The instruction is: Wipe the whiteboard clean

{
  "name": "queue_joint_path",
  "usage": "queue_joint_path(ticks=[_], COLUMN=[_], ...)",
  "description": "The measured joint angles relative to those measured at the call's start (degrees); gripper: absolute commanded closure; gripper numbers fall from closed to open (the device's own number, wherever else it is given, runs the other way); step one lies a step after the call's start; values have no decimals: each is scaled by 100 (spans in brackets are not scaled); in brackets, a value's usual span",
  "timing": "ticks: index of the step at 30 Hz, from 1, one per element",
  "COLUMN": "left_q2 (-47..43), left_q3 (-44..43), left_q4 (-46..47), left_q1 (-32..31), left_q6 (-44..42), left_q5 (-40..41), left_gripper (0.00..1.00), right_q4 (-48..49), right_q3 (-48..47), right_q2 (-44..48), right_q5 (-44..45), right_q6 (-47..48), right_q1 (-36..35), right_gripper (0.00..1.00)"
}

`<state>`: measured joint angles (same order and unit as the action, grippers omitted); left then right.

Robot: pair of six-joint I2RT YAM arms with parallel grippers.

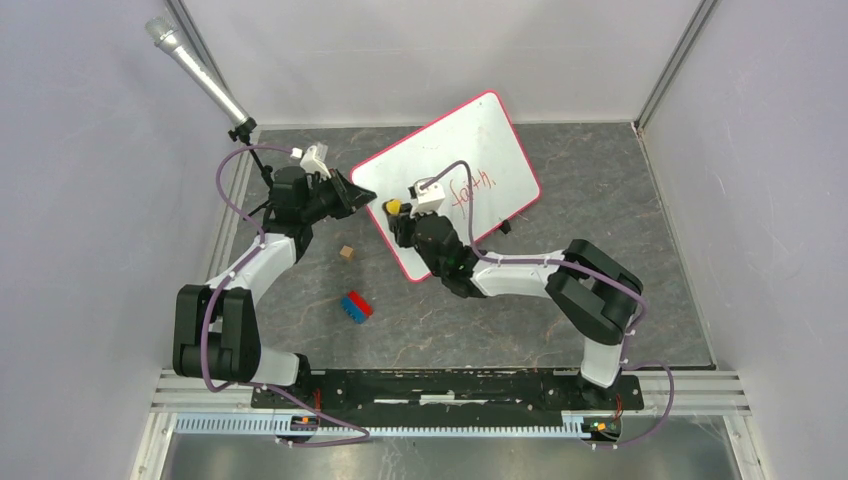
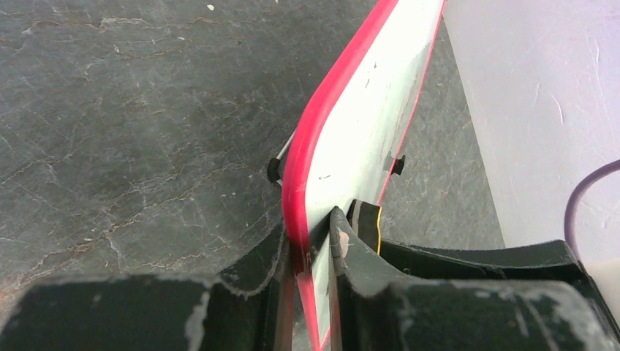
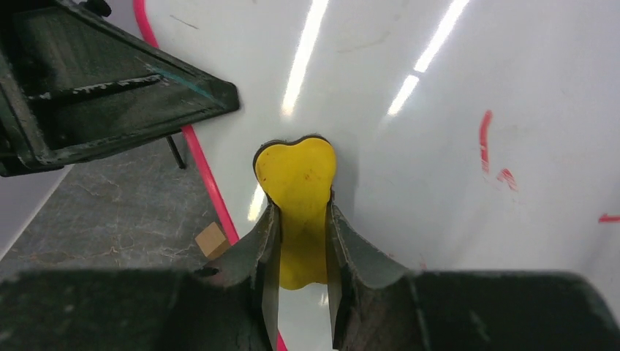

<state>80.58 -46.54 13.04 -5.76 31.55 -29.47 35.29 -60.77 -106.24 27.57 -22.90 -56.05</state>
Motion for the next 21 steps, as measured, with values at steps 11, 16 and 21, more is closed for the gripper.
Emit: queue_joint_path(ticks=[11,16,21], left_q2=[-11,-37,-50], left_q3=[-31,-33,-33], left_q4=[-31,-63,-68], left_q1=[-28,-33,-39], left_q6=[0,-2,-4], left_q5=[0,2,9], left_gripper=[98,98,98], right_q4=[542,286,13], right_q3=[1729,1394,424], right_q2=[688,560,168], right_q5=[50,584,588], right_q6=[-1174,-730,11], right_q1=[960,459,-365], right_gripper=[78,78,77])
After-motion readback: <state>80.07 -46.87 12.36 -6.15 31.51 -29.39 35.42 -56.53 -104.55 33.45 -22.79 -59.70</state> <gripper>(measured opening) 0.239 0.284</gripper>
